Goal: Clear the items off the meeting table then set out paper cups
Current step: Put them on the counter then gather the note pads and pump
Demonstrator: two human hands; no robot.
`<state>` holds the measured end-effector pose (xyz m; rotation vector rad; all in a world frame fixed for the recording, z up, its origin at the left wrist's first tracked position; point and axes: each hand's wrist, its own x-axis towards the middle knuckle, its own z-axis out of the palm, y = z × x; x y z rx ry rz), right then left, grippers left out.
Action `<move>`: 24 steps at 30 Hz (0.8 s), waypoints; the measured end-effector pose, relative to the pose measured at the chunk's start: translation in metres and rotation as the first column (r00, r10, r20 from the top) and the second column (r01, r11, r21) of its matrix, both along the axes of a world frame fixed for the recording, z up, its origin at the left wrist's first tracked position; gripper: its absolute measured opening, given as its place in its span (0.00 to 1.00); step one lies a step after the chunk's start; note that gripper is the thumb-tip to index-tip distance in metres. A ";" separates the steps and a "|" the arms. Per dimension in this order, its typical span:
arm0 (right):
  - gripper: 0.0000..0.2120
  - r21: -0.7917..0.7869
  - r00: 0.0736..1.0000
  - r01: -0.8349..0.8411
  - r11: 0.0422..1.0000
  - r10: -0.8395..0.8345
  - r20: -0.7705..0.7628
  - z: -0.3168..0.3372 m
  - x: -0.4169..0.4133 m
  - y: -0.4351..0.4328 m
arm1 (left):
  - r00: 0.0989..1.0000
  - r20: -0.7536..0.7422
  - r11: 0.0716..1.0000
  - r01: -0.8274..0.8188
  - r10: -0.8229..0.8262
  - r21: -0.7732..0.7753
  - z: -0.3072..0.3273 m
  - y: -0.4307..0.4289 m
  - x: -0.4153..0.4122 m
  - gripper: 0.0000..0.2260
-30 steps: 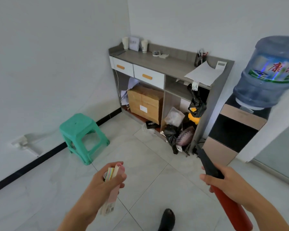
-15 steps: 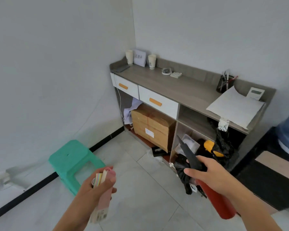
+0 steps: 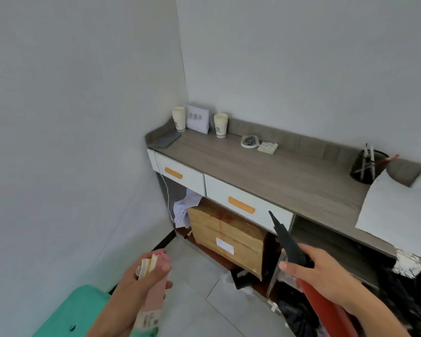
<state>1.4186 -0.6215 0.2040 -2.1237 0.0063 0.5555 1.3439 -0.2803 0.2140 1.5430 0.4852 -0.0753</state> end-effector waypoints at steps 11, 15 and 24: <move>0.14 0.064 0.932 0.362 0.930 -0.361 -0.028 0.012 0.124 -0.012 | 0.905 -0.107 0.903 0.420 -0.411 0.089 -0.015 -0.022 0.237 0.30; 0.13 0.107 0.895 0.441 0.891 -0.445 0.016 0.014 0.196 -0.020 | 0.855 -0.083 0.826 0.516 -0.512 0.227 -0.024 -0.060 0.322 0.17; 0.15 0.290 0.801 0.558 0.778 -0.596 0.055 0.007 0.325 -0.020 | 0.573 -0.206 0.259 0.624 -0.793 0.737 -0.026 -0.137 0.492 0.31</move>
